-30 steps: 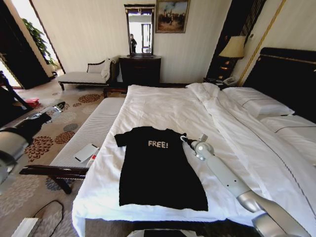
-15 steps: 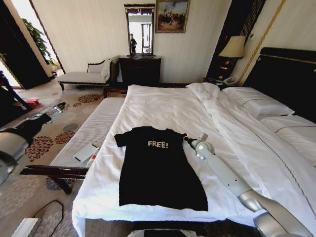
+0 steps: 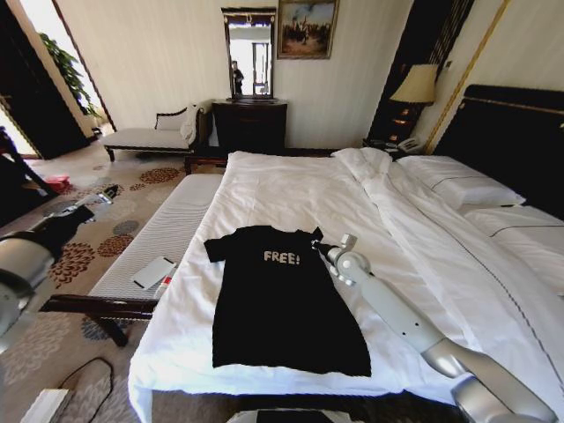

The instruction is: Fold the clothes on the bed.

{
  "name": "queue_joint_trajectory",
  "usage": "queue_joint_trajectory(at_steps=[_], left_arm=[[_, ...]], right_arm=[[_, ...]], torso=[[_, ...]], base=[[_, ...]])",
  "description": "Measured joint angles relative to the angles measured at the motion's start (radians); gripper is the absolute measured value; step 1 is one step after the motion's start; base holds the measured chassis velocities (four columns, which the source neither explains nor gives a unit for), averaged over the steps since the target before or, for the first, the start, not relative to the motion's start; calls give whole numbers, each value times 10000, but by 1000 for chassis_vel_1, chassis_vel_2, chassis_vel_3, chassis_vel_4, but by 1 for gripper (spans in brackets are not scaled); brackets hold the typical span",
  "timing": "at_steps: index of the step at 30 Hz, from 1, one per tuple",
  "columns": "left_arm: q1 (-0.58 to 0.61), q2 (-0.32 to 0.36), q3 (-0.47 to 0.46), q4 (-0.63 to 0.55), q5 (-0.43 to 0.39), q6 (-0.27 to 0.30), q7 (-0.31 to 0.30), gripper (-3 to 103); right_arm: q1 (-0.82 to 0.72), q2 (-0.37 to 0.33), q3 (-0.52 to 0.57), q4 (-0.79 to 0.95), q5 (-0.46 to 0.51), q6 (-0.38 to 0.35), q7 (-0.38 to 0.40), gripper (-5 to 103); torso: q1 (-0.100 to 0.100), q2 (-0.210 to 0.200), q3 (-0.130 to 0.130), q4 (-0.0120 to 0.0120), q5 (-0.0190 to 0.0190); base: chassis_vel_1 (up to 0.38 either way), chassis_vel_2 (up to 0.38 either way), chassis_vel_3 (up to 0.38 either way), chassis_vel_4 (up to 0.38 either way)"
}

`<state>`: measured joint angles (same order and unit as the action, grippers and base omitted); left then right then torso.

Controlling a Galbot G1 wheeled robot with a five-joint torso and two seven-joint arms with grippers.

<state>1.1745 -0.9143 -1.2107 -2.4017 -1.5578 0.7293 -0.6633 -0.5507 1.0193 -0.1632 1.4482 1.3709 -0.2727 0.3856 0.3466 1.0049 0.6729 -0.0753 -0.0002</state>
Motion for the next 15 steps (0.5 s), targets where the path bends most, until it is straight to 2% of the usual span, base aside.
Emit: queue_joint_trajectory(at_steps=[5, 7, 15], left_arm=[[27, 38, -20, 78, 6, 0, 5, 100], [25, 51, -25, 140, 14, 0, 8, 100], [-45, -50, 146, 289, 191, -1, 31, 100]], right_arm=[[291, 705, -635, -382, -253, 215, -106, 0], [450, 1203, -906, -638, -415, 302, -167, 0], [555, 1779, -1324, -952, -945, 498, -285, -2]], torso=[[0, -1, 0, 1, 1], [0, 0, 0, 1, -1], [1, -1, 0, -1, 1]], base=[[0, 0, 0, 0], [0, 0, 0, 0], [0, 0, 0, 0]])
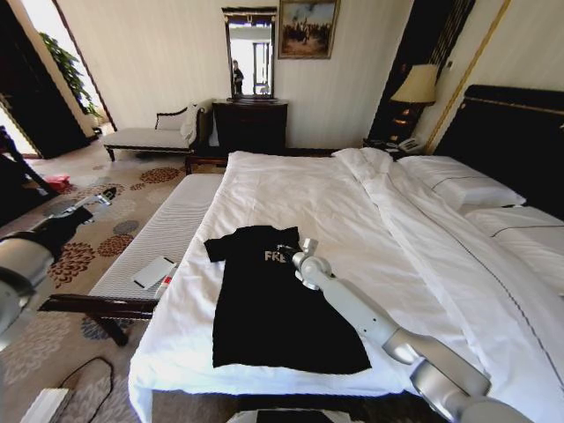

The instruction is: Fold the clothes on the bed.

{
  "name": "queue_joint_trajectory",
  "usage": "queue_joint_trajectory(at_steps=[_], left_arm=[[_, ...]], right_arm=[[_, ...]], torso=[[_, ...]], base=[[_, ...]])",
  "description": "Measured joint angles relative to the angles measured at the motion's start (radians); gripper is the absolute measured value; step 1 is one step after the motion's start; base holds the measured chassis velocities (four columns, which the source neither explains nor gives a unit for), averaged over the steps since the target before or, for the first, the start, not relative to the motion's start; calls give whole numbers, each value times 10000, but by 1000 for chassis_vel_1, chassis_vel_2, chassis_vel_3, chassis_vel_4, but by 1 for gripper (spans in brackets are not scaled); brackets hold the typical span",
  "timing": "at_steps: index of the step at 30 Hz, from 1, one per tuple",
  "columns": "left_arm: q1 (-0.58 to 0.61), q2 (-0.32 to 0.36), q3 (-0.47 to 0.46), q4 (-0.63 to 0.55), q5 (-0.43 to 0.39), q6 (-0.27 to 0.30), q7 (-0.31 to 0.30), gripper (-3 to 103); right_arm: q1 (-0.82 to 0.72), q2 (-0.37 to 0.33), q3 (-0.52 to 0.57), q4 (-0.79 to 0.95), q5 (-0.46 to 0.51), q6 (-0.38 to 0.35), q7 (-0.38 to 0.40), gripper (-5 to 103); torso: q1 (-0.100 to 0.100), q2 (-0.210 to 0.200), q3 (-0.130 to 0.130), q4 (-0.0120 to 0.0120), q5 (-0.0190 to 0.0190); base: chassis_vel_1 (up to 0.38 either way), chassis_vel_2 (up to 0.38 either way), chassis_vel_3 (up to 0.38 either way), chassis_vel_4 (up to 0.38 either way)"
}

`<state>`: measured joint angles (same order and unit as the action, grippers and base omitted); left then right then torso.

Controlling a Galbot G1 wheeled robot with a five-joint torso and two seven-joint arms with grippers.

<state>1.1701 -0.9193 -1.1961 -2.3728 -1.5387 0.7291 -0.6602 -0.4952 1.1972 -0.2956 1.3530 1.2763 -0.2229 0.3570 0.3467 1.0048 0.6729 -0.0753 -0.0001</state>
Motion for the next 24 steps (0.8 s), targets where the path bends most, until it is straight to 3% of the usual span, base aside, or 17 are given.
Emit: queue_joint_trajectory(at_steps=[3, 6, 12, 14, 15, 19, 21, 23, 24], left_arm=[[-33, -57, 90, 23, 85, 0, 12, 100], [-58, -92, 157, 35, 130, 0, 36, 100], [-69, -80, 162, 65, 146, 0, 67, 100], [-70, -116, 195, 44, 180, 0, 84, 100], [-70, -116, 195, 44, 180, 0, 84, 100], [-23, -169, 210, 7, 250, 0, 107, 100], [-10, -171, 203, 4, 264, 0, 111, 100], [26, -171, 174, -14, 279, 1, 116, 100], [26, -171, 174, -14, 279, 1, 116, 100]], right_arm=[[-63, 6, -21, 43, -149, 107, -103, 3], [-235, -311, 96, 421, -144, 297, -517, 19], [-332, -783, 553, 930, 360, 431, -797, 36], [-281, -947, 683, 814, 412, 423, -800, 46], [-281, -947, 683, 814, 412, 423, -800, 46], [-203, -924, 719, 379, 408, 245, -629, 68], [-184, -855, 721, 265, 435, 209, -556, 68], [-110, -587, 745, -145, 514, 78, -306, 84], [-110, -587, 745, -145, 514, 78, -306, 84]], torso=[[0, 0, 0, 1, 0], [0, 0, 0, 1, 0], [0, 1, -1, -1, 1], [0, 0, -1, -1, 2], [0, 0, -1, -1, 2], [0, 0, -1, -1, 2], [-1, 1, -1, -2, 1], [0, 0, 0, 4, 3], [0, 0, 0, 4, 3]], base=[[0, 0, 0, 0], [0, 0, 0, 0], [0, 0, 0, 0], [0, 0, 0, 0], [0, 0, 0, 0], [0, 0, 0, 0], [0, 0, 0, 0], [0, 0, 0, 0], [0, 0, 0, 0]])
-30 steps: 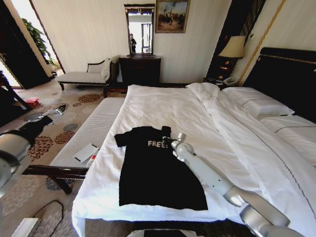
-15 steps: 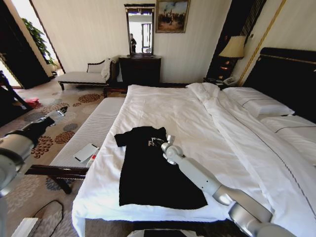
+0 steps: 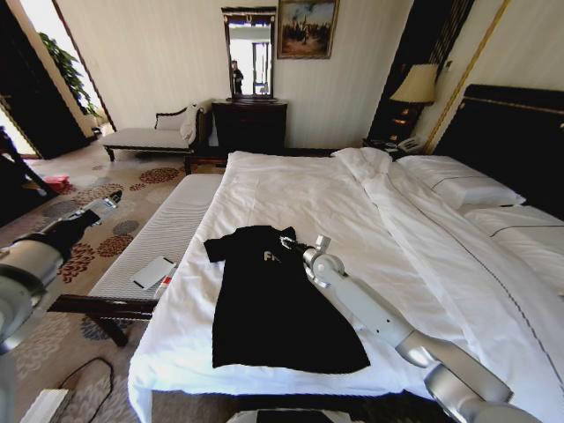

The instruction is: Fold the clothes on the bed.

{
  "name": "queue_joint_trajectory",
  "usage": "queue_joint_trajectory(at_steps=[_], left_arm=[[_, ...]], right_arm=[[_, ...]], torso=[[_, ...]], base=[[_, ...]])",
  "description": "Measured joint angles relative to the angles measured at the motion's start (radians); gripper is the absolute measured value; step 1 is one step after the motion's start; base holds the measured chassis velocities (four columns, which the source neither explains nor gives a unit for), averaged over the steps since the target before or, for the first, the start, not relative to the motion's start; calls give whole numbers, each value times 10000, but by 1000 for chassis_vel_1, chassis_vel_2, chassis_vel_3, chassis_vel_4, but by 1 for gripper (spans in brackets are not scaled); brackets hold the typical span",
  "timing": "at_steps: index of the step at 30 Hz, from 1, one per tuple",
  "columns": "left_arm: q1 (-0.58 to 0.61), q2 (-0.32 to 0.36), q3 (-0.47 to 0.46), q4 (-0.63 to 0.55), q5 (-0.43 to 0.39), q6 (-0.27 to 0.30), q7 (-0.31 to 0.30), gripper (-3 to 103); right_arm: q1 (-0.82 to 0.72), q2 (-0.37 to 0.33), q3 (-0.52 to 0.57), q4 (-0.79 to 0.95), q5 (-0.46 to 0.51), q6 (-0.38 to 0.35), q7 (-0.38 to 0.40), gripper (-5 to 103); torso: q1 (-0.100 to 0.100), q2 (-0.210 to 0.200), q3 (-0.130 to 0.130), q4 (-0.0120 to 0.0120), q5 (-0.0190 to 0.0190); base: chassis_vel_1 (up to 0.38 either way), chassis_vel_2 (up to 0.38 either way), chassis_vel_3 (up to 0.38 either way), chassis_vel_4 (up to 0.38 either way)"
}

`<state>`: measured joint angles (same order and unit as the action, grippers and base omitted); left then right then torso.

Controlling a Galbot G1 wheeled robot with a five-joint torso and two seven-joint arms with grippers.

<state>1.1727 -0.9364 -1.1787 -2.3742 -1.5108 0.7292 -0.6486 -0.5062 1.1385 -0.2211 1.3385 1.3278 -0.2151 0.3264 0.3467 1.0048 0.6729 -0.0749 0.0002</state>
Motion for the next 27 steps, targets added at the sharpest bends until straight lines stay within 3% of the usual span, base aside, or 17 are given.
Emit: queue_joint_trajectory(at_steps=[1, 4, 10, 22, 25, 27], left_arm=[[6, 0, -5, -1, 2, 0, 0, 100], [15, 0, -18, 12, 43, 2, 2, 100], [-6, -29, 58, 38, 190, 4, 61, 100], [-87, -12, 182, 120, 343, 5, 133, 100], [-70, 5, 140, 124, 341, 4, 132, 100], [-53, 4, 119, 124, 338, 4, 133, 100]], right_arm=[[29, 72, 13, -144, 18, -39, 62, 84], [199, 232, 40, -712, -43, -86, 99, 98], [332, 176, 175, -983, -150, -83, 29, 100], [337, 86, 259, -1438, -399, -84, -430, 100], [331, 107, 248, -1546, -466, -85, -510, 97], [324, 107, 248, -1602, -483, -85, -578, 88]], torso=[[0, 0, 0, 1, -1], [0, 0, 0, -2, -1], [0, 0, 0, -4, -1], [0, 0, 0, -3, -2], [0, 0, 0, -2, -1], [0, 0, 0, -3, -2]], base=[[0, 0, 0, 0], [0, 0, 0, 0], [0, 0, 0, 0], [0, 0, 0, 0], [0, 0, 0, 0], [0, 0, 0, 0]])
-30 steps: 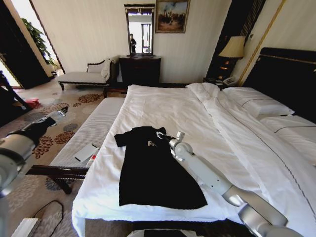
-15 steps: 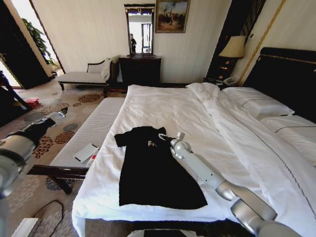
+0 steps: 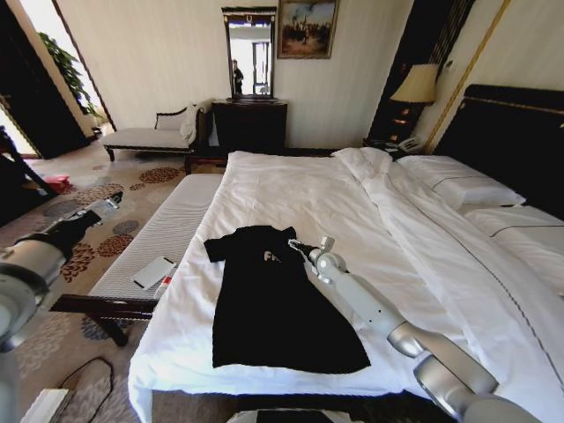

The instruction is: Fold the clothes on the bed.

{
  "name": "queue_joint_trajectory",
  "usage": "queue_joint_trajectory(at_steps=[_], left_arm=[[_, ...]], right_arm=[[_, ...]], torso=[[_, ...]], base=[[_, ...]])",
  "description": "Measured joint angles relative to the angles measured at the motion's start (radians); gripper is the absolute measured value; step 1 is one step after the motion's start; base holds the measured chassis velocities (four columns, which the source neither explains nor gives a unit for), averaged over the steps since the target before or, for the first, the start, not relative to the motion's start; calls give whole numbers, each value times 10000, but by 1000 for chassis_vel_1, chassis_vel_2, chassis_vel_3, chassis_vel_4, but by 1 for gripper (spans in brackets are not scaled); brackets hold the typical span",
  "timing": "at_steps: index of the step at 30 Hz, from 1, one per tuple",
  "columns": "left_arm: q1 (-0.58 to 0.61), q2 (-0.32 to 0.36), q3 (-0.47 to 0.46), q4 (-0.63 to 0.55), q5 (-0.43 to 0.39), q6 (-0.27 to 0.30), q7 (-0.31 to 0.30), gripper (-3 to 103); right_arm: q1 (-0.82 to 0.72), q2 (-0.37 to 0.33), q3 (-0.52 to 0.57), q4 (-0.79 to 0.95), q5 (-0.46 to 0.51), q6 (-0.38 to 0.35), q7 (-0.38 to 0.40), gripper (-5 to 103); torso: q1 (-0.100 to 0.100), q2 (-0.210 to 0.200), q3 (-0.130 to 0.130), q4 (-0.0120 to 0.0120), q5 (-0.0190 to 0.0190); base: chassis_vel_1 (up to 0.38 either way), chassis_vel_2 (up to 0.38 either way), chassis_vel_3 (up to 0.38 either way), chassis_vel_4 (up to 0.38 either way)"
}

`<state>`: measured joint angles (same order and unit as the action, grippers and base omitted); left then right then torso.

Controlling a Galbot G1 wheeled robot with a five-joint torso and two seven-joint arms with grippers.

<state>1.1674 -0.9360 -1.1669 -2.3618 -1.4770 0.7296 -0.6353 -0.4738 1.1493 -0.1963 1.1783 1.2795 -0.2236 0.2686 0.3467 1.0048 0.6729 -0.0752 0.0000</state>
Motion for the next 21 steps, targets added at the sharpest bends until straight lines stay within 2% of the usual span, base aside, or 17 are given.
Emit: queue_joint_trajectory(at_steps=[1, 3, 4, 7, 10, 13, 17, 19, 21], left_arm=[[2, -9, 0, 0, 0, 0, 0, 100], [2, -19, 1, 0, 0, 0, 1, 100], [2, -40, 15, 0, 8, 1, 1, 100], [2, -63, 33, 0, 33, 1, 1, 100], [16, -76, 38, -11, 46, 3, 3, 100], [39, -73, 12, -17, 48, 4, 4, 100], [92, -35, -38, -35, 49, 6, 5, 100], [95, -31, -41, -38, 48, 7, 6, 100], [107, -18, -46, -45, 49, 9, 5, 100]], right_arm=[[-6, -11, -4, 3, 0, -1, -11, 82], [-12, -24, -9, 16, 3, -3, -14, 82], [-31, -69, -31, 93, 17, -6, -20, 71], [-56, -119, -52, 204, 38, -7, -23, 66], [-104, -171, -109, 413, 77, -9, -35, 50], [-122, -186, -173, 517, 81, -9, -65, 44], [-114, -107, -248, 504, 46, -10, -108, 22], [-109, -100, -248, 494, 45, -9, -108, 22], [-83, -106, -248, 468, 33, -7, -132, 12]], torso=[[0, 0, 0, 1, 0], [0, 0, 0, 1, 0], [0, 0, 0, 0, 0], [0, 0, 0, -1, -1], [0, 0, 0, -1, -1], [0, 0, 0, -1, -1], [0, 0, 0, 0, 0], [0, 0, 0, 0, 0], [0, 0, 0, 0, 0]], base=[[0, 0, 0, 0], [0, 0, 0, 0], [0, 0, 0, 0], [0, 0, 0, 0], [0, 0, 0, 0], [0, 0, 0, 0], [0, 0, 0, 0], [0, 0, 0, 0], [0, 0, 0, 0]])
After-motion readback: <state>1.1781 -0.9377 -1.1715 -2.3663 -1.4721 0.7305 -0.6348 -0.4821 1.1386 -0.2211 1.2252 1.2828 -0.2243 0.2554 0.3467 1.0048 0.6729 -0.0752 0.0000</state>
